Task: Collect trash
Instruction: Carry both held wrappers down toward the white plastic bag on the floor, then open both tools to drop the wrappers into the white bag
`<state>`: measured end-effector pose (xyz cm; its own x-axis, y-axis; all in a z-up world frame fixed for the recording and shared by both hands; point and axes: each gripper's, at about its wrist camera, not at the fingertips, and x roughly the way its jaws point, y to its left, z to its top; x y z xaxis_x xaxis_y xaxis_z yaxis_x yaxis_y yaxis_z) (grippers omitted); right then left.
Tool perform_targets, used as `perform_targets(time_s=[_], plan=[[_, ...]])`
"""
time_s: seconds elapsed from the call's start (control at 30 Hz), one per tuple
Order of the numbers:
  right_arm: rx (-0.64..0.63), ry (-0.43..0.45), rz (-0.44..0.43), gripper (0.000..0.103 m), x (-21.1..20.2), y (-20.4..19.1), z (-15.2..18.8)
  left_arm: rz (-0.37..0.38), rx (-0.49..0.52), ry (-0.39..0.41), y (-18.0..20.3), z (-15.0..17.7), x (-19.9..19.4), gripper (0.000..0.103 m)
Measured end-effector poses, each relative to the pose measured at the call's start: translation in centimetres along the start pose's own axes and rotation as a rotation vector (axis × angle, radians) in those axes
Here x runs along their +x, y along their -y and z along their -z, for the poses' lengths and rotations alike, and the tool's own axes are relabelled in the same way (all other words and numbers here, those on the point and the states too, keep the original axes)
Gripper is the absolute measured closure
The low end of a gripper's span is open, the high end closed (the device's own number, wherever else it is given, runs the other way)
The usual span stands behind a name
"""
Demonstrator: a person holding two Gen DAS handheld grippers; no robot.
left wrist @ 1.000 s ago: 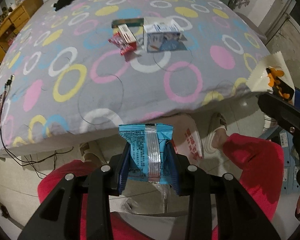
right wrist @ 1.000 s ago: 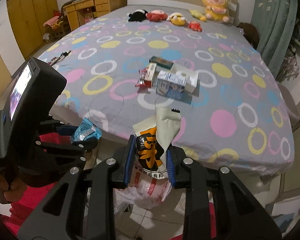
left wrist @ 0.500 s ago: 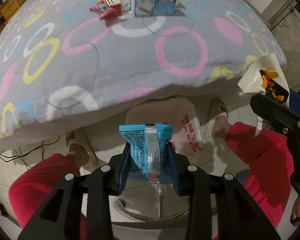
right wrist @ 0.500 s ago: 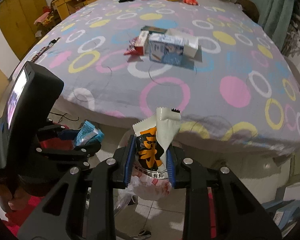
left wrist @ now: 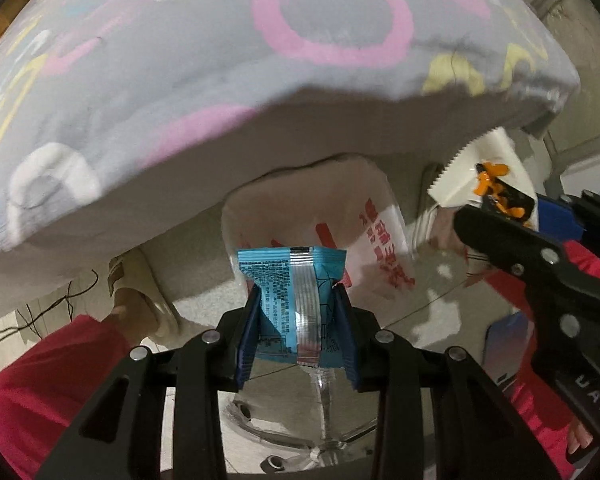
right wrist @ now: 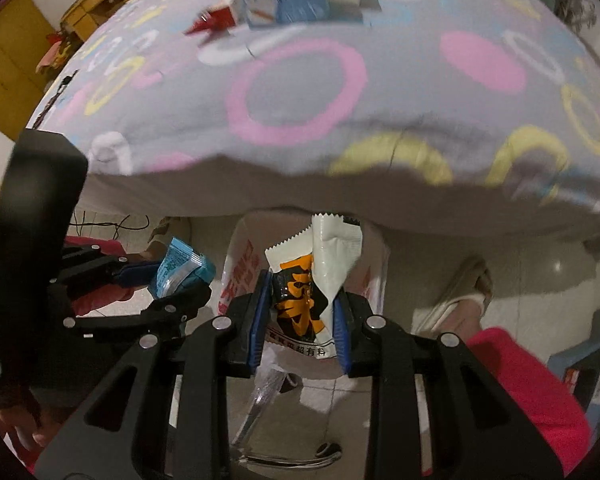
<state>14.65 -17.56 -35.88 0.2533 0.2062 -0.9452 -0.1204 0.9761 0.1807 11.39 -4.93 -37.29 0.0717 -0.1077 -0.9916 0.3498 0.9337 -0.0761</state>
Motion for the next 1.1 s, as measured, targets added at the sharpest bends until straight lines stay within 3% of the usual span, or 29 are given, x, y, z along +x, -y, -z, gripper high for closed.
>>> perform_targets(time_s=[0.3,0.7,0.83,1.1], plan=[[0.112,-0.067,-0.015,0.075,4.8,1.9,0.2,-0.009,0.051,-0.068,0.7,-0.4,4.3,0.068],[0.212,-0.156,-0.006,0.075,10.6,3.8,0.5,-0.029,0.259,-0.151,2.4,-1.4,8.9,0.068],[0.257,-0.189,-0.021,0.075,12.5,4.5,0.8,-0.072,0.306,-0.164,2.6,-1.8,10.6,0.068],[0.336,-0.282,-0.062,0.075,16.8,5.4,2.4,-0.076,0.294,-0.223,2.0,-1.8,13.7,0.068]])
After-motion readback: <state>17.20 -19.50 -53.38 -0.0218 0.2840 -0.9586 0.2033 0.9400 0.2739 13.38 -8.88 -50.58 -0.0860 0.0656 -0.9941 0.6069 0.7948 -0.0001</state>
